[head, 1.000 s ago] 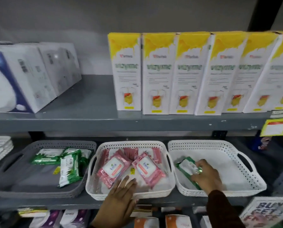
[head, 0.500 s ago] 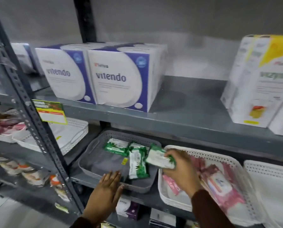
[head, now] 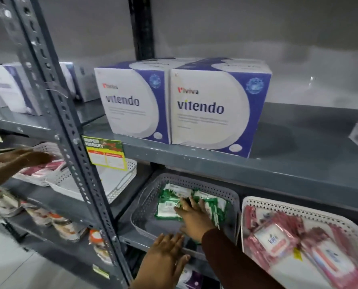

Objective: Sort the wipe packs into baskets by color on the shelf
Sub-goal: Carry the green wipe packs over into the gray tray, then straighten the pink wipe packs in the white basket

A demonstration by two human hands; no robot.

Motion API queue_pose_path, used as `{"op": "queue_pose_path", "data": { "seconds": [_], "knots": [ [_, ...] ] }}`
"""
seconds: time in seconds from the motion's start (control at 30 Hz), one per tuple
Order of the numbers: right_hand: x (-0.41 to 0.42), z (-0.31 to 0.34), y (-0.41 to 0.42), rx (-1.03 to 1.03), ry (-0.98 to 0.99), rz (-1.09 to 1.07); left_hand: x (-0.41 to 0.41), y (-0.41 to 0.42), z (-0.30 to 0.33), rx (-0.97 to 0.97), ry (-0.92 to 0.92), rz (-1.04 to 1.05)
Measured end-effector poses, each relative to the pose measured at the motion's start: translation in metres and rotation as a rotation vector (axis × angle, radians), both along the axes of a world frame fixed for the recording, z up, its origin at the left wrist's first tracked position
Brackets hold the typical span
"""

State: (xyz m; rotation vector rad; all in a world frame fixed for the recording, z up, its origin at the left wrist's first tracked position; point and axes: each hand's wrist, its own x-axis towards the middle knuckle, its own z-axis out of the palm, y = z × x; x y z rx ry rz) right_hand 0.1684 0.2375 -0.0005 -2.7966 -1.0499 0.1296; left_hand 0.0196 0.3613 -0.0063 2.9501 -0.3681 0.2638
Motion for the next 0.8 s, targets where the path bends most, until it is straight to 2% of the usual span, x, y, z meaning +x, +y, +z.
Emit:
{"op": "queue_pose_path", "data": {
  "seconds": [0.1, 0.2, 0.27, 0.33, 0.47, 0.57, 0.67, 0.8],
  "knots": [
    [-0.017, 0.005, -0.025, 0.143, -0.004, -0.072, 0.007, -0.006, 0.005, 0.019, -0.063, 0.039],
    [-0.034, 0.009, -0.074, 0.415, -0.062, -0.223, 0.019, -0.030, 0.021, -0.018, -0.084, 0.019],
    [-0.048, 0.009, -0.120, 0.596, -0.082, -0.347, 0.026, -0.057, 0.030, -0.102, -0.044, -0.001],
    [-0.061, 0.009, -0.170, 0.694, -0.101, -0.497, 0.032, -0.088, 0.033, -0.186, -0.009, -0.033],
    [-0.078, 0.008, -0.269, 0.665, -0.133, -0.878, 0.048, -0.168, 0.034, -0.300, -0.007, -0.193],
    [-0.075, -0.003, -0.318, 0.451, -0.077, -1.068, 0.069, -0.219, 0.024, -0.296, -0.019, -0.171],
    [-0.068, -0.006, -0.339, 0.357, 0.019, -1.029, 0.092, -0.247, 0.011, -0.188, 0.023, -0.107],
    [-0.060, -0.003, -0.351, 0.265, 0.012, -0.935, 0.108, -0.254, 0.008, -0.119, 0.092, -0.105]
  ]
}}
